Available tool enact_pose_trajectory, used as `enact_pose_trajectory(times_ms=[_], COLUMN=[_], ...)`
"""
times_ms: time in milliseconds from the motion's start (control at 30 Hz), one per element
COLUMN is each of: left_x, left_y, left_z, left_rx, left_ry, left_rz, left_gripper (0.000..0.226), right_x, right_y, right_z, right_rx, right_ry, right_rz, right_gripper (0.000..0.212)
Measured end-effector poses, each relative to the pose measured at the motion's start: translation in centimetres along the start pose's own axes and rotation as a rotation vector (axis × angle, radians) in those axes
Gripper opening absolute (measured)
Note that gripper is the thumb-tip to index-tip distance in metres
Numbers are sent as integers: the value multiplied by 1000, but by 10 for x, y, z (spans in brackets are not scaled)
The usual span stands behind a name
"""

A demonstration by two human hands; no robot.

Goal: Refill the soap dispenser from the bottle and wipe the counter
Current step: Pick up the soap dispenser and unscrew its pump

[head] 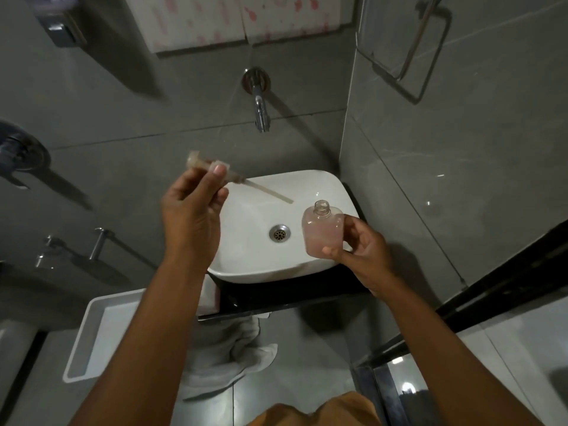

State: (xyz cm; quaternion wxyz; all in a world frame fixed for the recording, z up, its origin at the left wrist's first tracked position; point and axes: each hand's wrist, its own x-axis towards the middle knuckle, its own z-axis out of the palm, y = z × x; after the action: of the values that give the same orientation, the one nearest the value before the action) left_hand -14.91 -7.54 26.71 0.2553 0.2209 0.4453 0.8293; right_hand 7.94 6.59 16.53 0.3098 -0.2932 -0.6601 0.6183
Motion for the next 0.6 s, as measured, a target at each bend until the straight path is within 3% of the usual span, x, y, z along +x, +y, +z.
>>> enact_pose_trajectory(times_ms=[267, 333, 433, 600], left_x=[-79, -102, -114, -101], left_y=[-105, -148, -195, -229], left_z=[-86, -94, -94, -95], left_rx=[-71, -69, -77, -118], left_ry=[358, 400, 547, 719], left_rz=[-332, -465, -675, -784], left_gripper=[28, 30, 13, 16], right_x=[-13, -17, -23, -32], right_y=[24, 25, 23, 16], right_z=[-23, -26, -31, -38], right_rx=[10, 11, -12, -40], right_ry=[64, 77, 97, 109], right_rz=[47, 67, 94, 120], right_gripper=[61, 61, 59, 62])
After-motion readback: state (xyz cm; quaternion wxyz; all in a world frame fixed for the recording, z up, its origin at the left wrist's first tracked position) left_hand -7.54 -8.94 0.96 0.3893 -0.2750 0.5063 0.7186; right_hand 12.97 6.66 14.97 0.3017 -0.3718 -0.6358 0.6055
